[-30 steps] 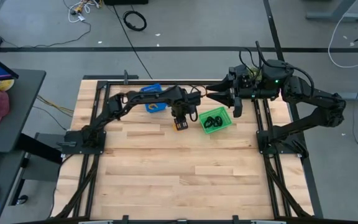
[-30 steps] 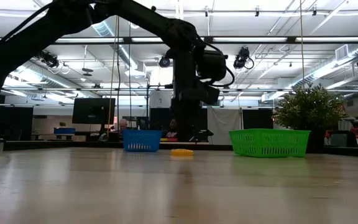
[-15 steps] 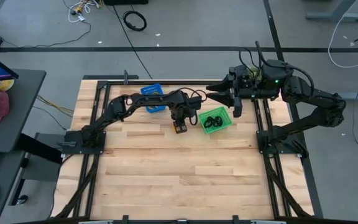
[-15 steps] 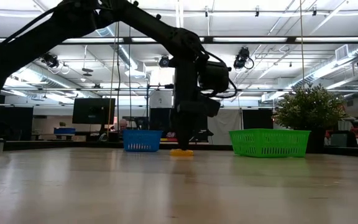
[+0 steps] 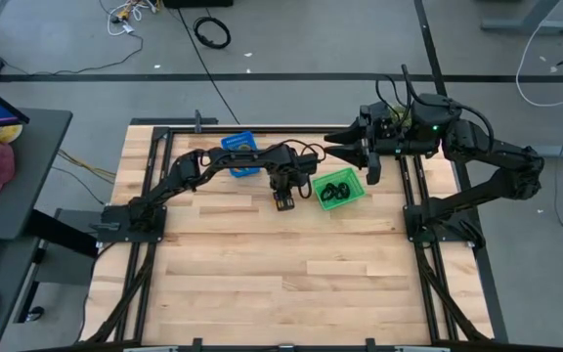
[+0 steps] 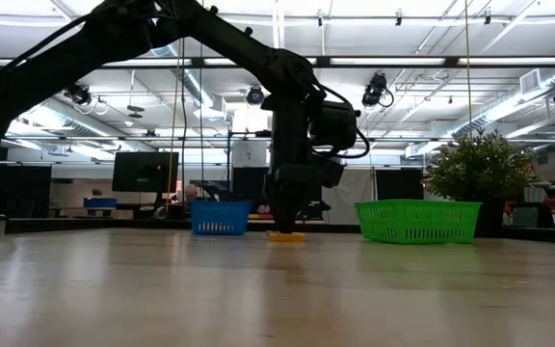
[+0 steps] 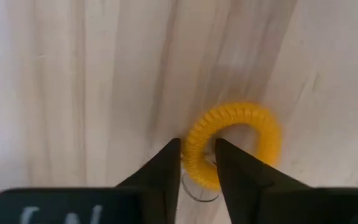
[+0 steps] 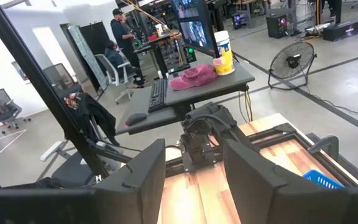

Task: Sort spring keychains
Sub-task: Put the yellow spring keychain into the blue bin

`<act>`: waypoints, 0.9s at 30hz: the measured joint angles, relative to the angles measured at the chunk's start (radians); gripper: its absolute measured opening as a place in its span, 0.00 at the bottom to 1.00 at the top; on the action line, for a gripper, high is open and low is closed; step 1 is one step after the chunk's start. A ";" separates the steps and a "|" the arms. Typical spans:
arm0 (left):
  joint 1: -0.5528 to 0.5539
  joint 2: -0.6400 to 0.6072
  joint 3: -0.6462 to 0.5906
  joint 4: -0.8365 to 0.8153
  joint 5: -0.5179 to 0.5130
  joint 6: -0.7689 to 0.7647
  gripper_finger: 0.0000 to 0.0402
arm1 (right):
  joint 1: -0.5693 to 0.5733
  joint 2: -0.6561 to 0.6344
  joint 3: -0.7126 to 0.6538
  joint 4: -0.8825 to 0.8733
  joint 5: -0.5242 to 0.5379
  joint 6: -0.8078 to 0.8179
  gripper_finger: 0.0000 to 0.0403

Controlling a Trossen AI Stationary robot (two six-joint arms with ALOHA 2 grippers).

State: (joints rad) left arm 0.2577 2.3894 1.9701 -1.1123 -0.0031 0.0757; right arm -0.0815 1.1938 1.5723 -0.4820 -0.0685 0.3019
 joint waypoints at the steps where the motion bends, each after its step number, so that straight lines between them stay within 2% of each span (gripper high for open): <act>1: 0.000 0.000 0.000 0.000 0.000 0.000 0.24 | 0.000 0.000 0.000 0.000 0.000 0.000 0.41; 6: -0.001 0.000 0.000 -0.002 0.003 0.000 0.07 | 0.000 0.000 0.000 0.000 0.000 0.000 0.41; 8: -0.001 -0.001 0.000 -0.010 0.003 -0.001 0.04 | 0.000 0.000 0.000 0.000 0.000 0.000 0.41; 17: 0.000 -0.042 0.038 -0.097 -0.012 -0.003 0.02 | 0.000 0.000 0.000 0.000 0.000 0.000 0.41; 27: 0.000 -0.214 0.085 -0.121 -0.016 -0.011 0.02 | 0.000 0.000 0.000 -0.004 -0.016 0.000 0.41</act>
State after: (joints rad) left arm 0.2577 2.1755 2.0553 -1.2329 -0.0189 0.0647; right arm -0.0816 1.1938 1.5724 -0.4857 -0.0848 0.3019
